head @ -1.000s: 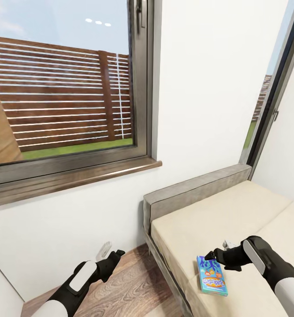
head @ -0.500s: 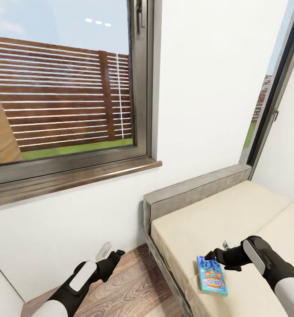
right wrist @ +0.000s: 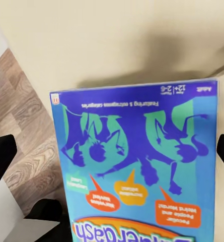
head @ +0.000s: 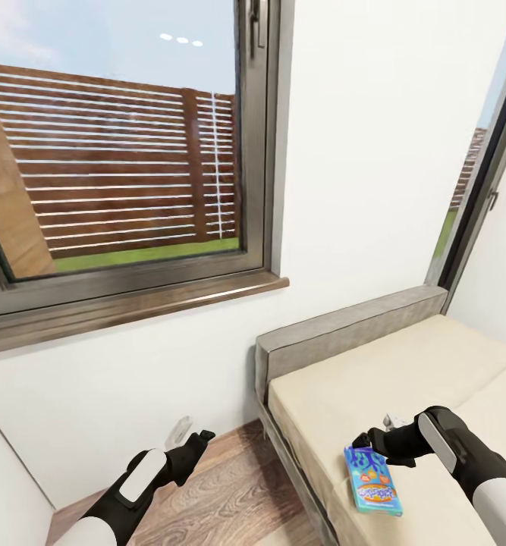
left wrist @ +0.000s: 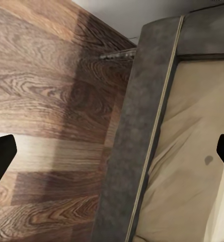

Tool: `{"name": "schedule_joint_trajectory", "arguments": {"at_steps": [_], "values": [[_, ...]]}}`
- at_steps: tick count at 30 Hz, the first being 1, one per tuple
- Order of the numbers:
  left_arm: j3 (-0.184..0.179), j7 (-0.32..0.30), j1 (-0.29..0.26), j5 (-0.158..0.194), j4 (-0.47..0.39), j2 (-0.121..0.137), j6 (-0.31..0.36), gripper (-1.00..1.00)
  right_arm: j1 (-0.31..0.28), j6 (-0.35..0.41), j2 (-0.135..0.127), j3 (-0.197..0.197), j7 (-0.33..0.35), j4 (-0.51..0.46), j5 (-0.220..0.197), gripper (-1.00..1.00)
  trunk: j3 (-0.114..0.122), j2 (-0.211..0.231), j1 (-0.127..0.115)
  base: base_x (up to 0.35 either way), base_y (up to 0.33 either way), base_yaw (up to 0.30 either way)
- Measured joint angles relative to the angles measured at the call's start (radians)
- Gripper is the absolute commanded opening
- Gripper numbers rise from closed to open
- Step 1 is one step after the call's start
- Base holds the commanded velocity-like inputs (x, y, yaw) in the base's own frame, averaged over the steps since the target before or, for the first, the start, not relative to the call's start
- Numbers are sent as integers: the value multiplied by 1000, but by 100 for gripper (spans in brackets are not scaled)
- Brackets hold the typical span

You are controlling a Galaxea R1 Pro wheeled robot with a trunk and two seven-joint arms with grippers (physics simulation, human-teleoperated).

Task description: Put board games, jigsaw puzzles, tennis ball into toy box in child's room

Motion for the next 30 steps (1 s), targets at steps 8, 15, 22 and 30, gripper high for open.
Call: {"name": "schedule_joint_trajectory", "arguments": {"at_steps": [8,15,22,30], "values": [[0,0,0,0,0,0,0,100,0,0,0,0,0,0,0,100,0,0,0,0,0,30],[0,0,0,0,0,0,0,100,0,0,0,-1,0,0,0,100,0,0,0,0,0,11],[0,0,0,0,0,0,0,100,0,0,0,-2,0,0,0,100,0,0,0,0,0,4],[0,0,0,0,0,0,0,100,0,0,0,-3,0,0,0,100,0,0,0,0,0,1]]}}
